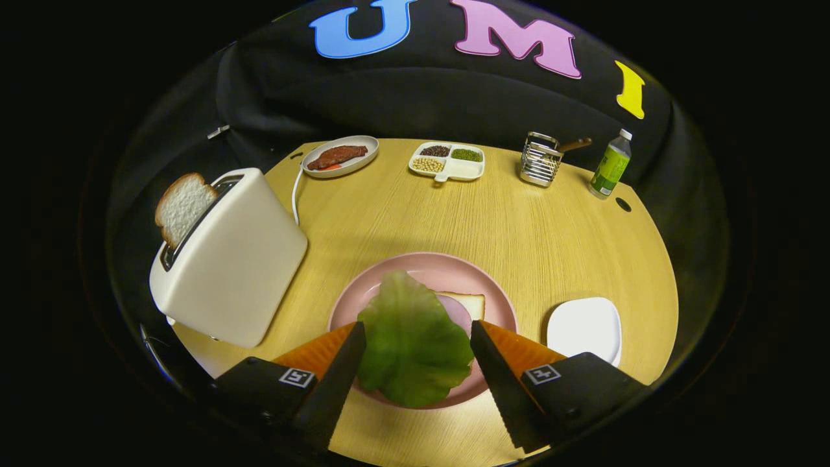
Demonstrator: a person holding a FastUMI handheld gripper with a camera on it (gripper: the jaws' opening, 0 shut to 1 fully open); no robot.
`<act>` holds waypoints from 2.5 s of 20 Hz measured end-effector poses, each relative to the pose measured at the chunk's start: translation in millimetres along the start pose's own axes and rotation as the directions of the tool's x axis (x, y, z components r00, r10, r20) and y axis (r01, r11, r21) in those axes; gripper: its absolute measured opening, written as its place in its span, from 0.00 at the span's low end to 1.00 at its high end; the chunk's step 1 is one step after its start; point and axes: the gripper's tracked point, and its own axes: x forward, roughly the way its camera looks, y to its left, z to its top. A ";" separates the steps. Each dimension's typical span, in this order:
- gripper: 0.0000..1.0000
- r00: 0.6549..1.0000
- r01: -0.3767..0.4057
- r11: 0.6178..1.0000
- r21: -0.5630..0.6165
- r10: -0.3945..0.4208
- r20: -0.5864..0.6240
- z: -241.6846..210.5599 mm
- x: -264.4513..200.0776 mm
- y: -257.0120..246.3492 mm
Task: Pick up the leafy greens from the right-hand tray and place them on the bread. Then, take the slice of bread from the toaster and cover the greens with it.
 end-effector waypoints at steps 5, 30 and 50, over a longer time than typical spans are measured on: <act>1.00 0.991 -0.023 0.998 -0.055 0.030 0.134 46.2 -36.8 19.2; 1.00 0.889 -0.342 0.890 -0.302 0.411 0.204 124.8 -89.9 270.0; 0.60 0.960 -0.222 0.927 -0.301 0.262 0.099 110.2 -0.1 305.7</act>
